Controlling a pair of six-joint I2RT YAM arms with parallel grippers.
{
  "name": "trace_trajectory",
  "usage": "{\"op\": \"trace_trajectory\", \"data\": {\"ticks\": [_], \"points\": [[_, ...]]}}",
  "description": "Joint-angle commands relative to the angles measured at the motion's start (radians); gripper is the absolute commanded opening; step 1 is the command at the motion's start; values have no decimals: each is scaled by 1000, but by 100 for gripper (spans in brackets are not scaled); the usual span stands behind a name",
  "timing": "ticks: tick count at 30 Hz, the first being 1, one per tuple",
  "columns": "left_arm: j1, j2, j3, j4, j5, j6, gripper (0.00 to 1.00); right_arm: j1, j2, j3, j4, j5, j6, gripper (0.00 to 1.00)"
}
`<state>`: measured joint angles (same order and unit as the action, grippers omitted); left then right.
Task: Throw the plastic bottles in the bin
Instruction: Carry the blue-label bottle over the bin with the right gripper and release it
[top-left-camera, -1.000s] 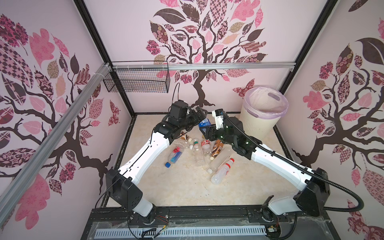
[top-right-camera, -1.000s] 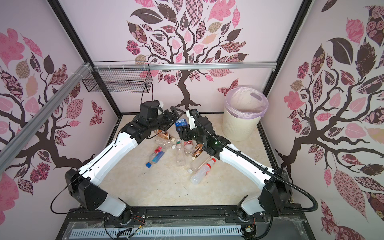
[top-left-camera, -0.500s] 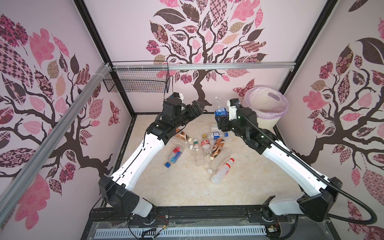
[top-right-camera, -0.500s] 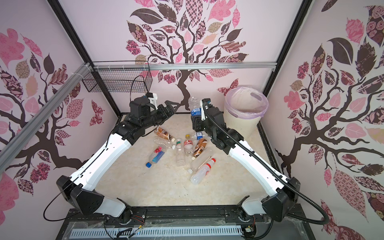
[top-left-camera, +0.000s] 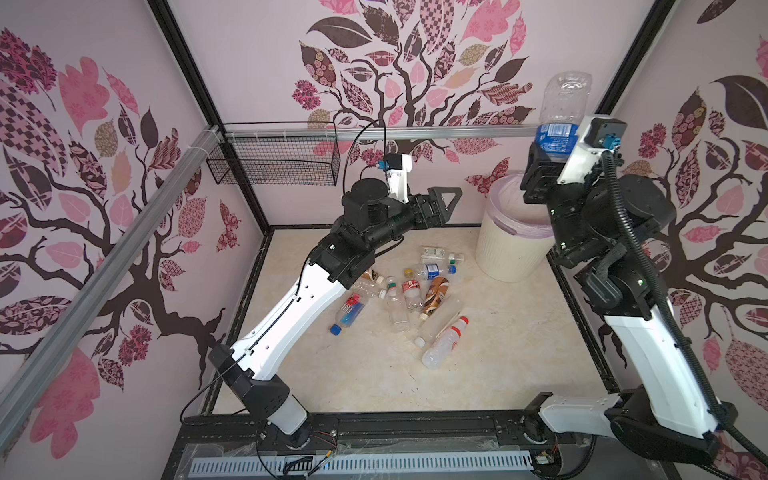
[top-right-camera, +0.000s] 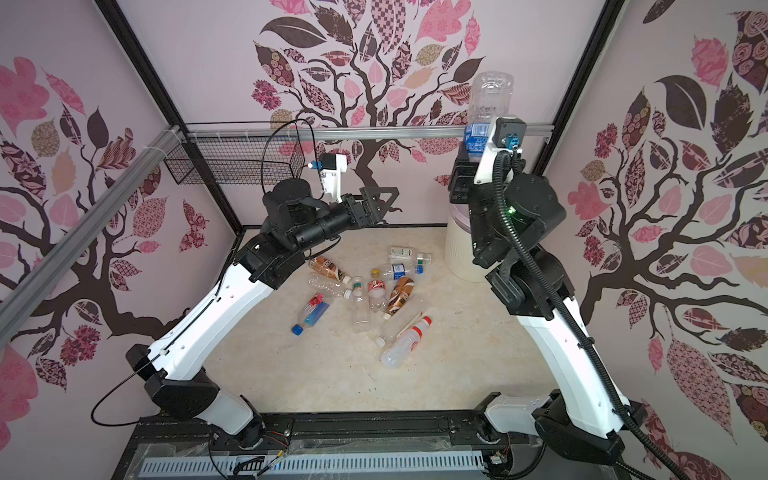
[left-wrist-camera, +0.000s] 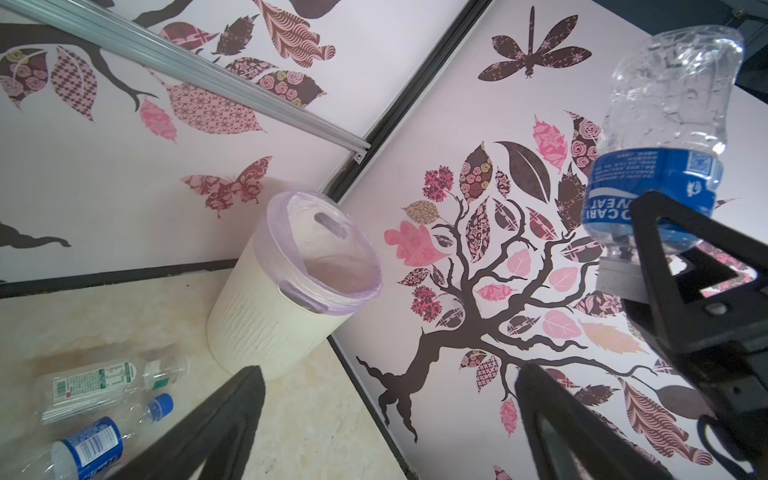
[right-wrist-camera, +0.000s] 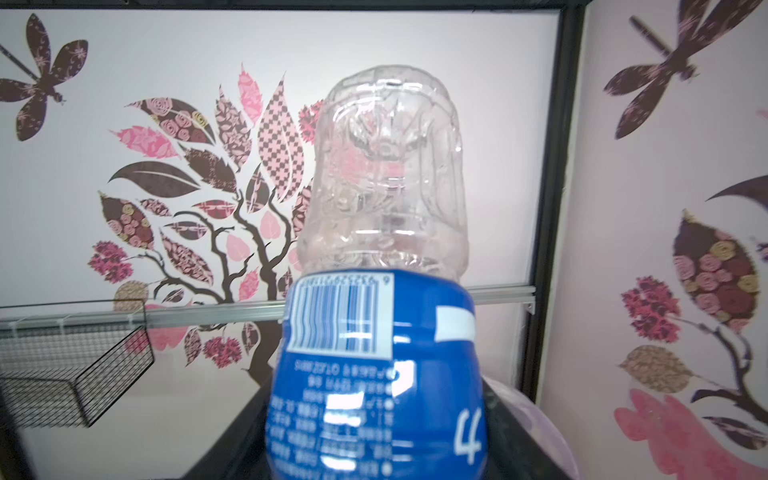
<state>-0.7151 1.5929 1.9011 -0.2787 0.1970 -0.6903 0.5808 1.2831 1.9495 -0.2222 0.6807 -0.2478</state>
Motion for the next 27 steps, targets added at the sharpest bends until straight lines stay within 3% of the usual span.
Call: {"op": "trace_trajectory", "data": {"ticks": [1, 4, 6, 7, 10, 17, 27], "points": [[1, 21, -1, 29, 15, 15, 98, -156, 59, 12, -8, 0, -10, 55], [1, 15, -33, 23, 3, 7, 98, -435, 157, -24, -115, -189, 238, 55], [2, 7, -56, 17, -6, -1, 98, -539, 269, 4, -207, -258, 347, 58], [1, 2, -67, 12, -8, 0, 98, -565, 331, 53, -271, -307, 376, 64], [1, -7, -76, -26, -13, 24, 98, -570, 410, 142, -349, -346, 401, 90], [2, -11, -117, -51, -29, 48, 98, -571, 372, 155, -338, -379, 393, 99], [2, -17, -153, -68, -24, 37, 98, -568, 346, 11, -352, -480, 391, 100]]}}
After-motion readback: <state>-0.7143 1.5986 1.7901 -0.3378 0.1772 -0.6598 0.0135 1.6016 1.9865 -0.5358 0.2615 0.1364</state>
